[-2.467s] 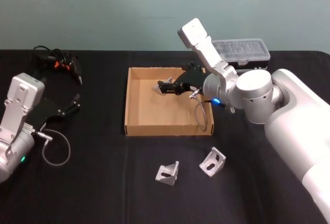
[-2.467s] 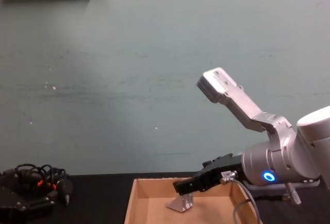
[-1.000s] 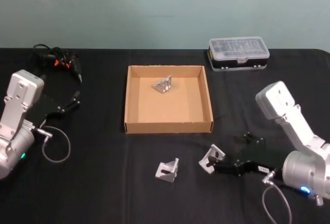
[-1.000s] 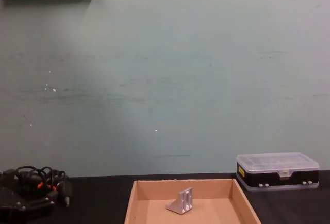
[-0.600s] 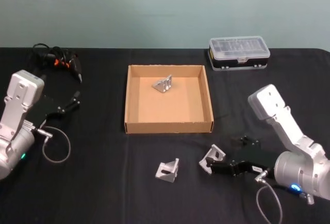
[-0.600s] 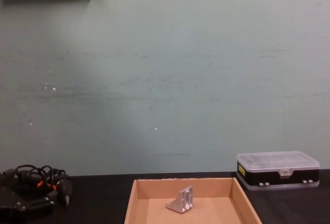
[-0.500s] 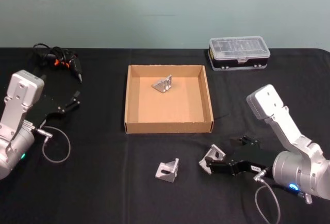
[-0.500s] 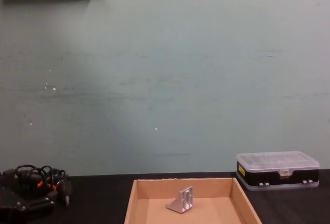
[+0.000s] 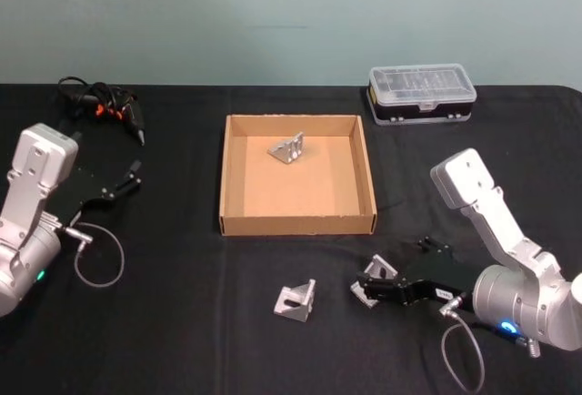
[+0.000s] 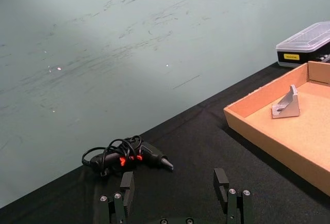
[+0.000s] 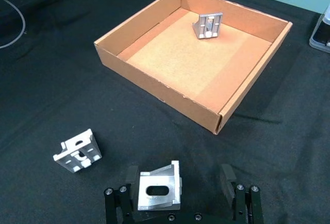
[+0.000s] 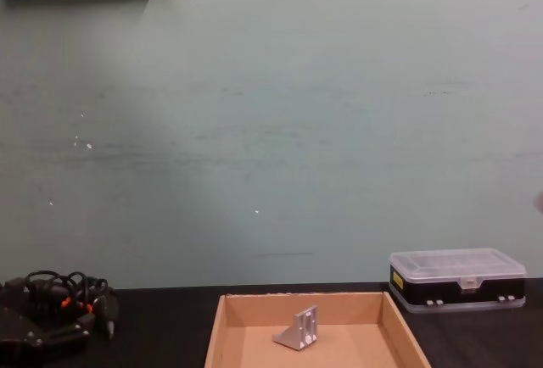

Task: Use one hand to pick up the angle iron from the table and place it into the box.

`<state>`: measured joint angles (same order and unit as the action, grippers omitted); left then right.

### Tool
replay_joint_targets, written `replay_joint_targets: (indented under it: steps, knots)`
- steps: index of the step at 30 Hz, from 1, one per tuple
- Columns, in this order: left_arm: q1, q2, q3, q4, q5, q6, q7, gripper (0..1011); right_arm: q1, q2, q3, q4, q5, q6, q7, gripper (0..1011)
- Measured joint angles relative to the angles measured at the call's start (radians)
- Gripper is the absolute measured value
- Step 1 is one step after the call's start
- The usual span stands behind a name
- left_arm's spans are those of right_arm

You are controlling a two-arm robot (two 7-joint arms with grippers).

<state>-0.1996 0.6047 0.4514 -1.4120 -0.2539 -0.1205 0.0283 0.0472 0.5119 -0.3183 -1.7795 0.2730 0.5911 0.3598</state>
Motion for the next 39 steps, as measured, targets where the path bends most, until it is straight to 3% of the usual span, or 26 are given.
replay_joint_targets:
  steps: [10,13,23,27,39]
  knots:
    - [0.000,0.000,0.000,0.000,0.000,0.000,0.000,1011,0.000,0.001,0.000,0.000,0.000,0.001,0.000,994]
    - [0.000,0.000,0.000,0.000,0.000,0.000,0.000,1011,0.000,0.001,0.000,0.000,0.000,0.001,0.000,947]
    - [0.000,0.000,0.000,0.000,0.000,0.000,0.000,1011,0.000,0.002,0.000,-0.001,-0.001,0.002,0.001,682]
    - [0.000,0.000,0.000,0.000,0.000,0.000,0.000,1012,0.000,0.003,0.000,-0.001,-0.002,0.002,0.001,512]
    - [0.000,0.000,0.000,0.000,0.000,0.000,0.000,1011,0.000,0.003,0.000,-0.001,-0.002,0.003,0.001,153]
